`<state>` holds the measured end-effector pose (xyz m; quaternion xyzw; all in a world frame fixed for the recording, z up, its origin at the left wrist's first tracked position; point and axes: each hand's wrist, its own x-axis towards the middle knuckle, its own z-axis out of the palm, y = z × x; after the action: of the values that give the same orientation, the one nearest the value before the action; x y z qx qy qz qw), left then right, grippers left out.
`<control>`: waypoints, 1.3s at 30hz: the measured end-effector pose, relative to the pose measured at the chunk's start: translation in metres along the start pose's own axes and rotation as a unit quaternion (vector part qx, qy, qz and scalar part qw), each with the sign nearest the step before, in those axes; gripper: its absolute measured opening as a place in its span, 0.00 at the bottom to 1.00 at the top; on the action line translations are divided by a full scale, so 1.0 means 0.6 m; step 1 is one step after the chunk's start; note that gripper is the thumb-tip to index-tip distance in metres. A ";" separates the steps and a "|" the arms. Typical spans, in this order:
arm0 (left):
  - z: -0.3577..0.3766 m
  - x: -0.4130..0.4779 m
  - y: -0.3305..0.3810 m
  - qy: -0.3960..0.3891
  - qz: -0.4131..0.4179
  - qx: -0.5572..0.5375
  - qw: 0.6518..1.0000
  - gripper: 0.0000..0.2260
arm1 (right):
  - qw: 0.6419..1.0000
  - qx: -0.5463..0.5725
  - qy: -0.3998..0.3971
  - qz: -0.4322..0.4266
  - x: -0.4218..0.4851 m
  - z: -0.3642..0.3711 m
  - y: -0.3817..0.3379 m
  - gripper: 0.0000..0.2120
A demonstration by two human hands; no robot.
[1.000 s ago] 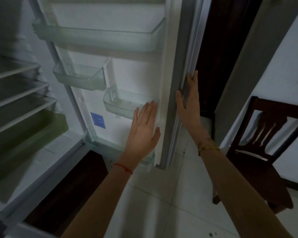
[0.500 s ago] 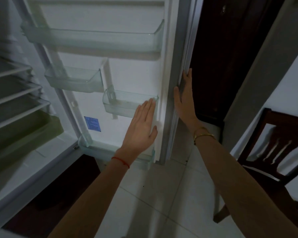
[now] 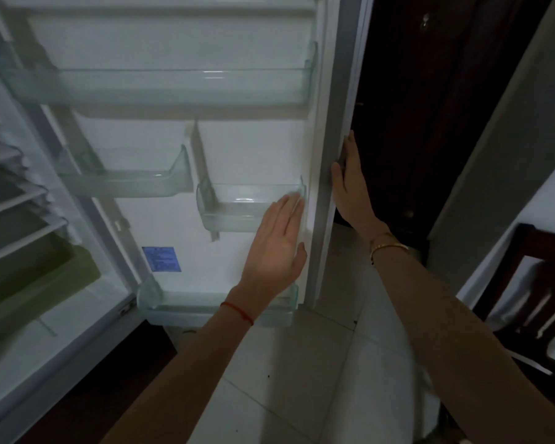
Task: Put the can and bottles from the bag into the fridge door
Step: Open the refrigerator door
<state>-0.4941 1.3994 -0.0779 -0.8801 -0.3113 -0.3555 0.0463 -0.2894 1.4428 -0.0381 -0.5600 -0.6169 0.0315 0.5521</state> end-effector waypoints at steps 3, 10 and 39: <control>0.016 0.024 -0.009 0.023 0.003 -0.006 1.000 0.29 | 1.000 -0.009 -0.005 0.000 0.027 0.008 0.021 0.28; 0.067 0.091 -0.046 0.046 0.015 0.025 0.999 0.28 | 1.000 -0.003 0.000 0.000 0.099 0.041 0.080 0.27; 0.172 0.210 -0.111 0.048 -0.045 0.107 0.992 0.25 | 0.998 0.030 -0.031 0.037 0.247 0.124 0.171 0.23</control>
<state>-0.4014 1.5491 -0.0816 -0.8370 -0.3848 -0.3634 0.1391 -0.2403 1.6313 -0.0388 -0.5643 -0.6118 0.0876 0.5474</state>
